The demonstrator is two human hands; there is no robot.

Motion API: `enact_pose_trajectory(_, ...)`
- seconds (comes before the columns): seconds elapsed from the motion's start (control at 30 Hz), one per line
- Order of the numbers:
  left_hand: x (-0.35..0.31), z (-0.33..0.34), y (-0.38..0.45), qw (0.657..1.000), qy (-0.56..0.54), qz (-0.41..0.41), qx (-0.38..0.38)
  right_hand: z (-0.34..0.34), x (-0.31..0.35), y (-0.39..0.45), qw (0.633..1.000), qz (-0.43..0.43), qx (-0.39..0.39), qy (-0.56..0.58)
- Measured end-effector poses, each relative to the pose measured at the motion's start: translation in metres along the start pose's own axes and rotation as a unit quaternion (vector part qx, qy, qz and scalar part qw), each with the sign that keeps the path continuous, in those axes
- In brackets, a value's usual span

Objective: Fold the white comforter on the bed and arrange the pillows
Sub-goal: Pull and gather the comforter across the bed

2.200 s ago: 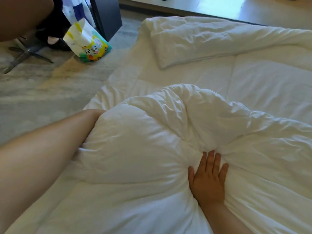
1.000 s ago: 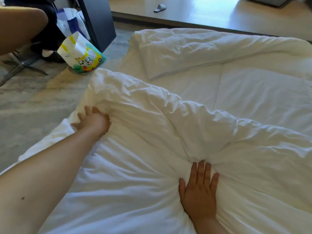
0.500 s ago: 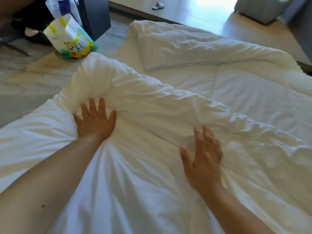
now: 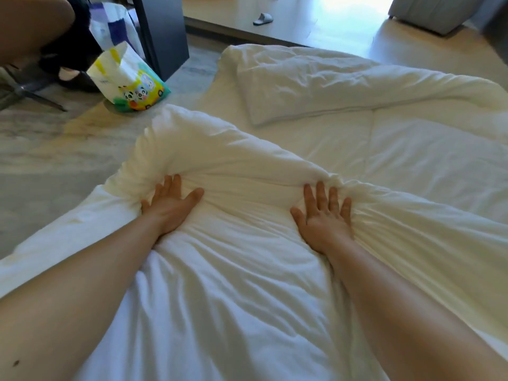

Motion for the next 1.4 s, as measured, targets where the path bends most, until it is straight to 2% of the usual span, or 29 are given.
enact_pose_trajectory(0.1, 0.0, -0.003, 0.003, 1.0, 0.002, -0.008, 0.023, 0.001, 0.001, -0.002, 1.0, -0.005, 0.004, -0.002)
enact_pose_trajectory(0.23, -0.007, -0.019, 0.003, 0.998, -0.053, 0.013, -0.018, 0.006, 0.0, -0.002, 1.0, -0.005, -0.001, -0.009)
enact_pose_trajectory(0.3, -0.006, -0.025, -0.002, 0.998, -0.053, 0.027, -0.009, 0.007, -0.001, -0.002, 1.0, -0.005, -0.005, -0.01)
enact_pose_trajectory(0.33, 0.0, -0.027, -0.003, 0.999, -0.015, 0.03, 0.002, 0.008, -0.001, -0.002, 1.0, -0.005, -0.003, -0.009)
enact_pose_trajectory(0.4, 0.028, -0.029, -0.004, 0.991, 0.13, 0.018, 0.014, 0.009, -0.002, -0.001, 1.0, -0.006, 0.005, -0.006)
enact_pose_trajectory(0.47, 0.065, -0.039, -0.003, 0.973, 0.225, -0.042, 0.01, 0.01, -0.003, 0.001, 1.0, -0.007, 0.012, -0.004)
enact_pose_trajectory(0.53, 0.088, -0.053, -0.002, 0.96, 0.26, -0.103, -0.001, 0.012, -0.003, 0.001, 1.0, -0.009, 0.015, -0.009)
enact_pose_trajectory(0.6, 0.082, -0.062, 0.001, 0.959, 0.254, -0.11, -0.059, 0.015, -0.003, 0.001, 1.0, -0.013, 0.013, -0.02)
enact_pose_trajectory(0.67, 0.049, -0.071, -0.001, 0.969, 0.186, -0.067, -0.15, 0.017, -0.002, 0.0, 0.999, -0.016, 0.012, -0.025)
enact_pose_trajectory(0.73, -0.003, -0.072, -0.016, 0.97, 0.113, 0.016, -0.214, 0.016, 0.0, 0.001, 0.999, -0.017, 0.012, -0.028)
enact_pose_trajectory(0.8, -0.062, -0.06, -0.041, 0.972, 0.063, 0.105, -0.199, 0.016, -0.001, 0.001, 0.999, -0.016, 0.015, -0.029)
enact_pose_trajectory(0.87, -0.1, -0.03, -0.061, 0.972, 0.075, 0.17, -0.143, 0.017, -0.001, 0.0, 0.999, -0.015, 0.02, -0.029)
enact_pose_trajectory(0.97, -0.092, 0.012, -0.062, 0.969, 0.116, 0.19, -0.111, 0.014, -0.002, 0.0, 0.999, -0.011, 0.024, -0.02)
enact_pose_trajectory(1.07, -0.068, 0.04, -0.056, 0.962, 0.127, 0.198, -0.14, 0.002, -0.003, -0.001, 0.999, -0.005, 0.028, 0.019)
enact_pose_trajectory(1.17, -0.067, 0.055, -0.055, 0.952, 0.117, 0.216, -0.186, -0.033, -0.008, -0.003, 0.994, -0.024, -0.004, 0.105)
enact_pose_trajectory(1.27, -0.068, 0.064, -0.051, 0.943, 0.114, 0.228, -0.215, -0.091, -0.011, 0.02, 0.963, -0.003, -0.104, 0.247)
enact_pose_trajectory(1.33, -0.067, 0.068, -0.049, 0.941, 0.114, 0.228, -0.222, -0.117, -0.004, 0.06, 0.917, 0.063, -0.168, 0.357)
enact_pose_trajectory(1.4, -0.067, 0.07, -0.047, 0.944, 0.108, 0.224, -0.218, -0.125, 0.018, 0.107, 0.859, 0.124, -0.169, 0.468)
Point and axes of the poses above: each hand's wrist, its own y-axis towards the middle knuckle, its own z-axis out of the palm, x = y × z, the point moved 5 cm from there along y, towards the middle knuckle, and after that the axes turned 12 degrees about -x, right-handed, at the moved point
